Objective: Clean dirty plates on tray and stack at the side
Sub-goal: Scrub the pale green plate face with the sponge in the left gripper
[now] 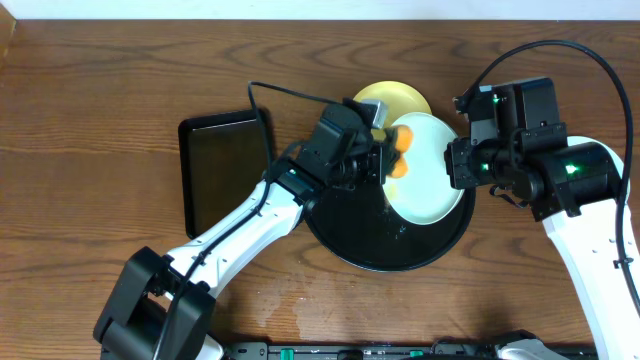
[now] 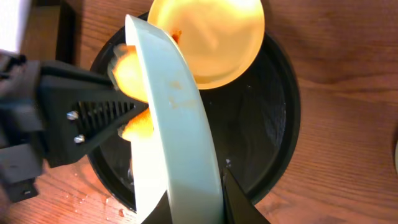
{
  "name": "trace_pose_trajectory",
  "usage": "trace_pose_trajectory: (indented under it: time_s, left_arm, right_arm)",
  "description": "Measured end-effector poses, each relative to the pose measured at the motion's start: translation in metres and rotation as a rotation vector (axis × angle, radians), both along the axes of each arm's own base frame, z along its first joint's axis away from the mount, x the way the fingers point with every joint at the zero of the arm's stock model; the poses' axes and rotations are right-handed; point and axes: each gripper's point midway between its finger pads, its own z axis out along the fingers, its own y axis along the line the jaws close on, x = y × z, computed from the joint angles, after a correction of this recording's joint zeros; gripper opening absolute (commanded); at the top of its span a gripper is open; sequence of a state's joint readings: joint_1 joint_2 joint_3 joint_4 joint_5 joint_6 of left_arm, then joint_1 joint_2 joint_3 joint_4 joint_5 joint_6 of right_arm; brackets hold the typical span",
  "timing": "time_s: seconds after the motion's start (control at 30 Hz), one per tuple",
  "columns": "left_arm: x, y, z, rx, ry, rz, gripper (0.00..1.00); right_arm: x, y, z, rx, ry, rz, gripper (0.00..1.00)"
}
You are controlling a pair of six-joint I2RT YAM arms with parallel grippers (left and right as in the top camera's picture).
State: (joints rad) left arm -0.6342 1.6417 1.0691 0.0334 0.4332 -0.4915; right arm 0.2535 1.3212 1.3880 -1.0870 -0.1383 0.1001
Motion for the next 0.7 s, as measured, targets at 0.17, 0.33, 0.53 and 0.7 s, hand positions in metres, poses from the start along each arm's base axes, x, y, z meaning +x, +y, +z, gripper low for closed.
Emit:
trace_pose_trajectory:
  time_s: [0.17,0.33,0.53,0.7]
  left_arm:
    - [-0.013,0.011,-0.02,0.081,0.093,0.008,0.07]
    - [-0.019,0.006,-0.019,0.045,0.149,0.021,0.07]
    - [-0.033,-0.026,0.006,-0.12,0.211,-0.022,0.08]
    - [-0.051,-0.052,0.036,-0.282,0.282,-0.113,0.08]
  right_arm:
    - [0.003,0.007,0.001,0.014,-0.013,0.02,0.01]
    - [0.005,0.008,0.002,0.017,-0.022,0.021,0.01]
    - [0.011,0.003,0.004,-0.005,-0.047,0.002,0.01]
    - [0.013,-0.001,0.004,-0.026,-0.058,-0.012,0.01]
